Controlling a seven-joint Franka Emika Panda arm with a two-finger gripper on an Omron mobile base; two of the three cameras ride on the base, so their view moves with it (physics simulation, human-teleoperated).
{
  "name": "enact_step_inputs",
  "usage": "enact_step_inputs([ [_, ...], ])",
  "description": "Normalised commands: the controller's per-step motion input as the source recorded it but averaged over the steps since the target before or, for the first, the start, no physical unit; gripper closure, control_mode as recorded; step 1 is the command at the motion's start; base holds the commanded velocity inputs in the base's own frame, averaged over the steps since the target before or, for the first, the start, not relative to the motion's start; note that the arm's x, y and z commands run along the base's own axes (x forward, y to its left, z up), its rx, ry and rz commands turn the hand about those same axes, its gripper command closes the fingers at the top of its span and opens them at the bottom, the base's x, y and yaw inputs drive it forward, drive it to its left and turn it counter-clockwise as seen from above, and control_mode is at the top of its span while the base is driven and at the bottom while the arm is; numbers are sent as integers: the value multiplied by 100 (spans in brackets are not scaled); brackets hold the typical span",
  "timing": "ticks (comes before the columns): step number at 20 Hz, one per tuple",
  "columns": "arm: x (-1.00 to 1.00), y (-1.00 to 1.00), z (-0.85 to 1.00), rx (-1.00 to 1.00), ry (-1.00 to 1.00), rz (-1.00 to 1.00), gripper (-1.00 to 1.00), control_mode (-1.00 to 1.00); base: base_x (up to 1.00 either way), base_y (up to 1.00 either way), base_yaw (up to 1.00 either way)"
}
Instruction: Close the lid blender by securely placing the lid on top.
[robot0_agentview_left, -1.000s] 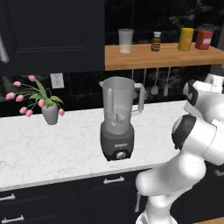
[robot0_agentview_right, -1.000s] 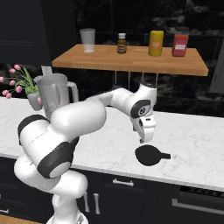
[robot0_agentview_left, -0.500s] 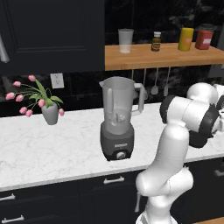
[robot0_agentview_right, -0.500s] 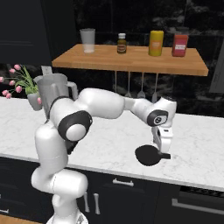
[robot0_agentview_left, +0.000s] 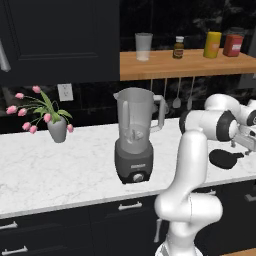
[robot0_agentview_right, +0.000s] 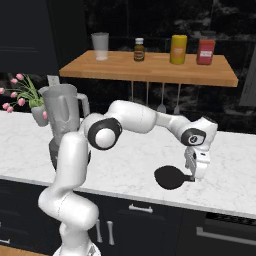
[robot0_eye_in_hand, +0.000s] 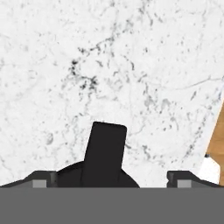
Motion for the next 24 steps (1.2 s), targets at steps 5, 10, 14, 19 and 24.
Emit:
enact_step_inputs([
  [5,0,-1,-32,1,0,0,-100,-100,0,0,0],
  [10,0,6,-44,0,0,0,-100,-100,0,0,0],
  [14,0,12,-39,0,0,0,-100,-100,0,0,0],
  [19,0,28,-34,0,0,0,-100,-100,0,0,0],
  [24,-2,46,-27,-1,0,-1,100,-100,0,0,0],
])
